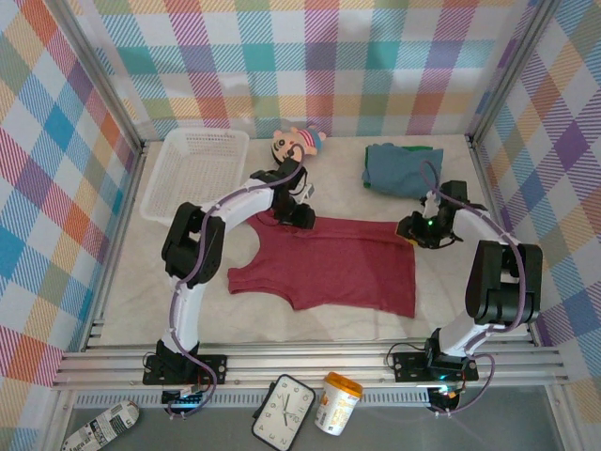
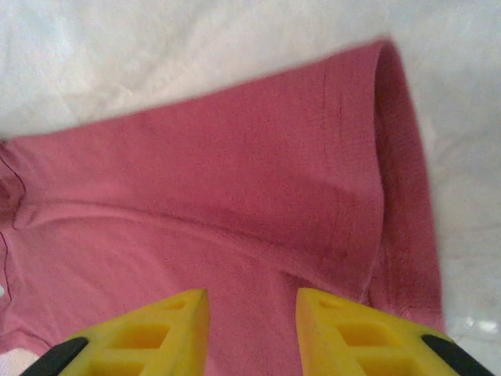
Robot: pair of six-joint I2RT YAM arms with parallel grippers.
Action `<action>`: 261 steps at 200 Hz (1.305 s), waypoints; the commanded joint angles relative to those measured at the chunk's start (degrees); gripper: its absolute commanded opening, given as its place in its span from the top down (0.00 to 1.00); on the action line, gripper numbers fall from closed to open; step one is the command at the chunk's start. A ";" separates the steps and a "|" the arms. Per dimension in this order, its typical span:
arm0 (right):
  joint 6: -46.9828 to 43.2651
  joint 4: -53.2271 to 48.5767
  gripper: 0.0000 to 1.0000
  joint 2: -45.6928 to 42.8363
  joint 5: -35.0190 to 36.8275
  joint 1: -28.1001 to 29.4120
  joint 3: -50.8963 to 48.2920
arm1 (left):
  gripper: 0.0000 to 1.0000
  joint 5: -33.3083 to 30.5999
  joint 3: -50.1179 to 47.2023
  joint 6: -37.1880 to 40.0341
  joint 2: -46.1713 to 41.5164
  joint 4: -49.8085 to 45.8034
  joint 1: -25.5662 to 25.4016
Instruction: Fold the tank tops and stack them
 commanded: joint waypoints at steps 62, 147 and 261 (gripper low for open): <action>2.77 6.30 0.66 3.15 -4.03 1.07 -2.44 | 0.73 -1.87 -8.03 2.60 -1.20 0.65 -0.31; 4.20 3.97 0.73 8.70 1.20 1.50 -2.16 | 0.72 -5.54 -1.96 3.36 -4.62 -5.95 0.19; 0.54 0.99 0.73 9.14 5.20 0.82 0.59 | 0.61 -29.12 16.84 -7.52 6.32 -16.00 9.89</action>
